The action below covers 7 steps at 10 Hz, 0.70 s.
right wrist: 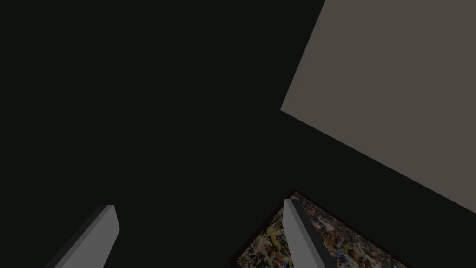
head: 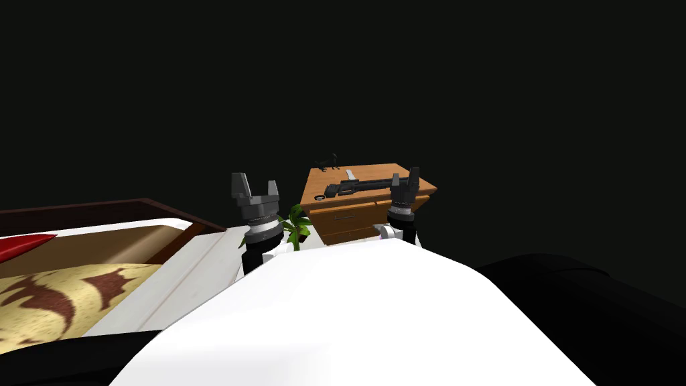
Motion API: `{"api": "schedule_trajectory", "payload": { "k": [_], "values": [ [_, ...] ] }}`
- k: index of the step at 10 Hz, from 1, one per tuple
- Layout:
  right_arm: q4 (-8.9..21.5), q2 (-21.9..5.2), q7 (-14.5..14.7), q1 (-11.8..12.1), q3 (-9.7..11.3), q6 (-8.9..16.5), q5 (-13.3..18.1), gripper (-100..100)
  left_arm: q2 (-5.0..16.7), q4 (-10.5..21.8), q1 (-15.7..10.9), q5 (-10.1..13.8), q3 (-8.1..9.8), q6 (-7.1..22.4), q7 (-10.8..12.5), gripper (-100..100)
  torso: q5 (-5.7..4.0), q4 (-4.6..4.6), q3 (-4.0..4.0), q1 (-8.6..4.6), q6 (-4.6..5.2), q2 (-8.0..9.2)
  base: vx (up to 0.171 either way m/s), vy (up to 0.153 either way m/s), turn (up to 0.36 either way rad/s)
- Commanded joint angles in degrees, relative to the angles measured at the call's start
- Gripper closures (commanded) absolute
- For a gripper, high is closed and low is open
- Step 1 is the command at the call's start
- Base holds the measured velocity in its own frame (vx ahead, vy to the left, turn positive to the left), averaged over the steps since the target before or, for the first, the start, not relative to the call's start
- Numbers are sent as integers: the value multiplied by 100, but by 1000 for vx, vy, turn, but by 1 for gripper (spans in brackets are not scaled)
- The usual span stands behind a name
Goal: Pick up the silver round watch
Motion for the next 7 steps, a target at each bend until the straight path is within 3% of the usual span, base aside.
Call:
{"api": "schedule_trajectory", "payload": {
  "k": [1, 6, 7],
  "values": [
    [0, 0, 0, 0, 0, 0, 0, 0, 159, -33, -143, 53, -45, 179, 111, -100, 0, 0, 0, 0, 0, 0, -47, 24, -9],
    [0, 0, 0, -1, 0, 0, 0, 0, 523, -147, -788, 306, -228, 989, 582, -100, 4, 8, 22, 19, 0, 37, -78, 40, 2],
    [0, 0, 0, -1, 0, 0, 0, 0, 523, -147, -803, 306, -228, 1097, 582, -100, 4, 5, 11, 15, 1, 18, -45, 26, -29]
  ]
}}
